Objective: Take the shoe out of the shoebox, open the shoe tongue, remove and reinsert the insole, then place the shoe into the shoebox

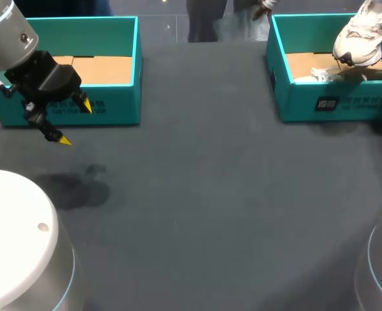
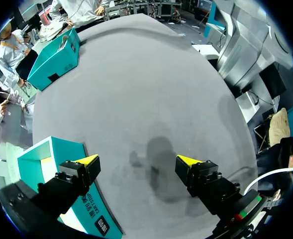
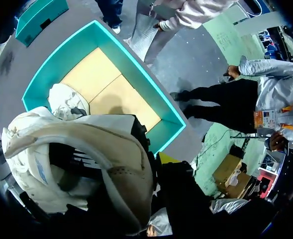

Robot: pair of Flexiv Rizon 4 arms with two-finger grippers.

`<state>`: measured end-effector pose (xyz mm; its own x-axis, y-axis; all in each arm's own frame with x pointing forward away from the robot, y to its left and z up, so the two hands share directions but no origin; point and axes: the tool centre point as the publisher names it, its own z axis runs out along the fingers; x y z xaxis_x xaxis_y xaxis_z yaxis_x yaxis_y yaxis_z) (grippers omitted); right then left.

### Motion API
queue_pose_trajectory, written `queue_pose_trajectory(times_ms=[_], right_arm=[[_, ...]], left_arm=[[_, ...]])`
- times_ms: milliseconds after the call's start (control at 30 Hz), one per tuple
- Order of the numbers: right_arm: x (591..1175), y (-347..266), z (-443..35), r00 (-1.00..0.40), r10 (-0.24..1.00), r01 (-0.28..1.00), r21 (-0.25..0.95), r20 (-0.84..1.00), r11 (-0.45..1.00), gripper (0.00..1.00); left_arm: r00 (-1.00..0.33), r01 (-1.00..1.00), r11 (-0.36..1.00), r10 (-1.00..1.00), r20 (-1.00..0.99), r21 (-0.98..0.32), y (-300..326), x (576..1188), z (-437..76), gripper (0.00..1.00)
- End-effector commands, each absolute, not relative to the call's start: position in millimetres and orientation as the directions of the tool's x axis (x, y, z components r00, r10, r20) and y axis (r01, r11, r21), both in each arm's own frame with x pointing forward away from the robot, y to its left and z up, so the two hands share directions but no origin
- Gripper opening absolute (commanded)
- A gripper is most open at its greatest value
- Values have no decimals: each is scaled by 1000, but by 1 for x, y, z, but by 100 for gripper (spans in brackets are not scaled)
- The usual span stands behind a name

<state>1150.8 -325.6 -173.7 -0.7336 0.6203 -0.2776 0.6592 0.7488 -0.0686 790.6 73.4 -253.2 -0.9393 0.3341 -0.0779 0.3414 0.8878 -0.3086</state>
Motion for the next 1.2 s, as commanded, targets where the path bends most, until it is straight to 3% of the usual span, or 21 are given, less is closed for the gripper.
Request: queue_pose_trajectory(times_ms=[33, 333, 700, 1200], right_arm=[[1154, -326, -171, -735, 622, 660, -73, -271, 748, 0], [1147, -349, -190, -394, 900, 916, 0, -186, 402, 0], [1124, -353, -199, -29, 967, 998, 38, -253, 40, 0], [1124, -353, -199, -29, 967, 998, 38, -253, 40, 0]], left_arm=[[-939, 342, 889, 334, -78, -306, 74, 790, -253, 100], [-939, 342, 889, 334, -78, -306, 74, 790, -253, 100], [-939, 342, 889, 334, -78, -306, 74, 790, -253, 100], [-939, 342, 889, 334, -78, -306, 74, 790, -253, 100]])
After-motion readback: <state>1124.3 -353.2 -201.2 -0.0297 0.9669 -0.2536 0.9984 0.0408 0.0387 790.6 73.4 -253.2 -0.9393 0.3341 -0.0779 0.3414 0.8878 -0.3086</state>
